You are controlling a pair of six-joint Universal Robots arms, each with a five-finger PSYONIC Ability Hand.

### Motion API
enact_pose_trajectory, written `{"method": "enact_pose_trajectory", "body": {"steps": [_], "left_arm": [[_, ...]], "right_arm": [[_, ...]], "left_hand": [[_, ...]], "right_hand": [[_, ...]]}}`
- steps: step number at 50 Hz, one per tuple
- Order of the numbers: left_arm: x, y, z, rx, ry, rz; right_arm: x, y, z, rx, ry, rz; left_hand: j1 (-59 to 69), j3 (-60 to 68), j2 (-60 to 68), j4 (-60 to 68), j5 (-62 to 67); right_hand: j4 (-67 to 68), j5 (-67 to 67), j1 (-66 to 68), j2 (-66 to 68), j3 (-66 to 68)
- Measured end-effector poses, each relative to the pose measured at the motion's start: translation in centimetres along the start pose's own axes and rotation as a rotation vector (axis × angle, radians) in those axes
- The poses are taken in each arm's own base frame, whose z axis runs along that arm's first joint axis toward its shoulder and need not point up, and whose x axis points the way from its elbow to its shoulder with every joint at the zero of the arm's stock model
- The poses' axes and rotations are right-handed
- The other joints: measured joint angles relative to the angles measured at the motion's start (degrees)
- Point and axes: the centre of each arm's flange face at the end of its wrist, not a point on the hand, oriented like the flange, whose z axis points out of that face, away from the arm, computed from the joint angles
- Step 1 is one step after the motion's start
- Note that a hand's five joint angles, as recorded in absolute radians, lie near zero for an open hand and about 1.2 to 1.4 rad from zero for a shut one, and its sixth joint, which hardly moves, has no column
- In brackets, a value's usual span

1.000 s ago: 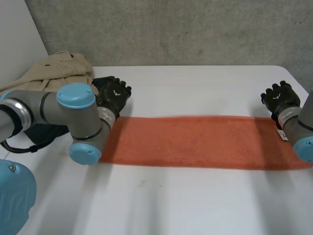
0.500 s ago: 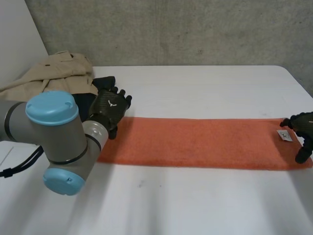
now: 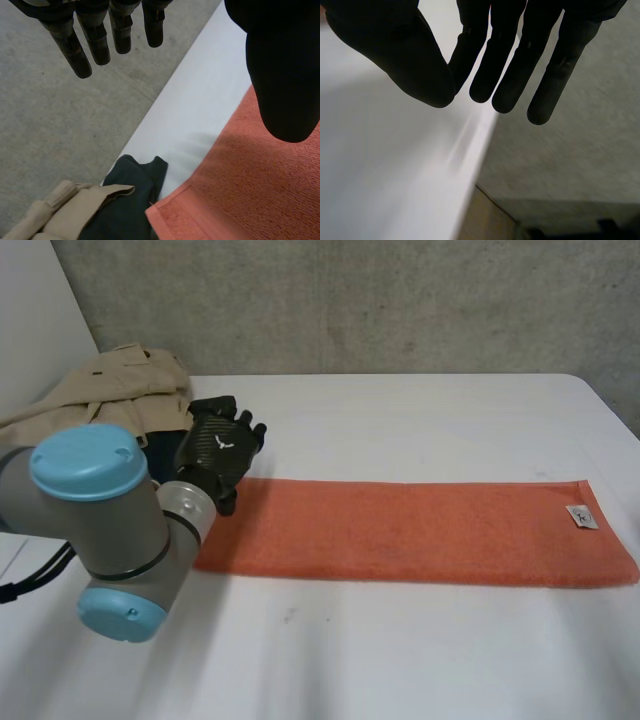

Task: Fold the laundry.

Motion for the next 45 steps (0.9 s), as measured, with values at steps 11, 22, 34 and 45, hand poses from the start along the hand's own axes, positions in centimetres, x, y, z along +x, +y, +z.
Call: {"method": "enact_pose_trajectory", "body": {"steps": [11, 22, 34, 45], "left_arm": [[-1.1, -0.8, -1.1, 0.031, 0.002, -0.054], [-0.6, -1.0, -1.3, 0.05, 0.041, -0.112], [-0.2, -0.6, -1.5, 0.036, 0.054, -0.11], [-0.3, -0.6, -1.6, 0.037, 0.05, -0.11]], "right_arm": [[-0.8, -0.6, -1.8, 0.046, -0.168, 0.149], [-3.0, -1.9, -4.4, 0.088, -0.341, 0.359], [-4.8, -0.2, -3.8, 0.046, -0.37, 0.309], [-2.9, 1.3, -1.4, 0.038, -0.152, 0.21]], "left_hand": [[0.0, 0.0, 0.0, 0.0, 0.0], [0.0, 0.0, 0.0, 0.0, 0.0], [0.0, 0.0, 0.0, 0.0, 0.0], [0.0, 0.0, 0.0, 0.0, 0.0]], "right_hand": [[-43.19, -42.69, -39.62, -41.97, -41.96], [-42.59, -40.57, -39.36, -41.78, -41.82], [-33.39, -31.37, -29.85, -32.44, -33.03], [-0.05, -1.36, -2.05, -0.33, -0.07]]}}
